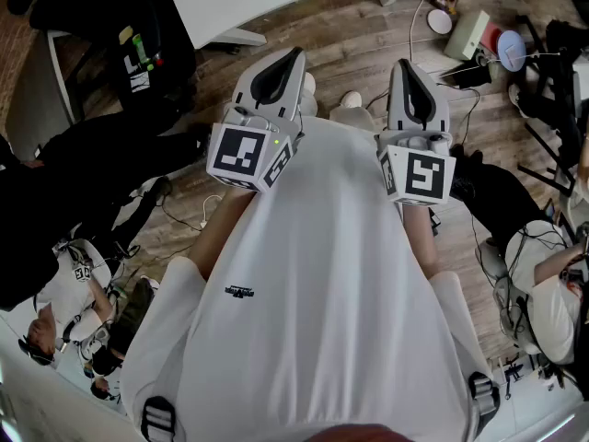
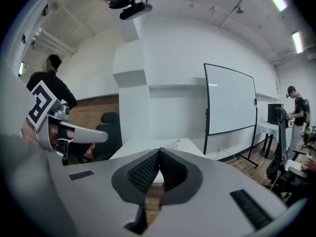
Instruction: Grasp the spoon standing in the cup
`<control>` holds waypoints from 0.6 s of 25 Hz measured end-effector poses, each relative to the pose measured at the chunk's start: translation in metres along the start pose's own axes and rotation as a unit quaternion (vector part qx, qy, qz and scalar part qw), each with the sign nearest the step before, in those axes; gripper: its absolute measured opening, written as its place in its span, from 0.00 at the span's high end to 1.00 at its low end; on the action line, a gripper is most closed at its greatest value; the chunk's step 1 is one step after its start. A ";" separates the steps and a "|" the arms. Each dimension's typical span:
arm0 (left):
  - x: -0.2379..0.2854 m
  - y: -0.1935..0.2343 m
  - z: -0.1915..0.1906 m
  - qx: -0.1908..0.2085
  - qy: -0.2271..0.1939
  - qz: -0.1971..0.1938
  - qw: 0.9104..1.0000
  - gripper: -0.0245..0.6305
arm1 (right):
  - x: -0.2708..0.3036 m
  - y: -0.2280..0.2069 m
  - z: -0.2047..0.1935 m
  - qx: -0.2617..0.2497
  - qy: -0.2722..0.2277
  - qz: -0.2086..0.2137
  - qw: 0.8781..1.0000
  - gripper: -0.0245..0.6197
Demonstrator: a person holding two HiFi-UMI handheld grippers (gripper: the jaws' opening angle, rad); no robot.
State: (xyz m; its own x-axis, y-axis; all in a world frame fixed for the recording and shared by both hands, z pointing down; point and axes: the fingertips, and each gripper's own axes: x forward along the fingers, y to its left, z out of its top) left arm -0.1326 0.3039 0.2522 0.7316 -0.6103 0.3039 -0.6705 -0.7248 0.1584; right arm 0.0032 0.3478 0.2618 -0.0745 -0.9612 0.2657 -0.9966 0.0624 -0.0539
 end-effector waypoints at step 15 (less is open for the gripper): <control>-0.005 0.003 -0.005 -0.006 0.007 -0.008 1.000 0.97 | -0.001 0.007 -0.003 0.000 0.018 -0.005 1.000 0.95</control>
State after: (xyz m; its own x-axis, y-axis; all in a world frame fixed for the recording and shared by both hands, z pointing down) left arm -0.1385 0.3062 0.2555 0.7399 -0.5948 0.3142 -0.6608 -0.7301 0.1741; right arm -0.0041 0.3499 0.2637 -0.0662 -0.9514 0.3008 -0.9973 0.0531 -0.0514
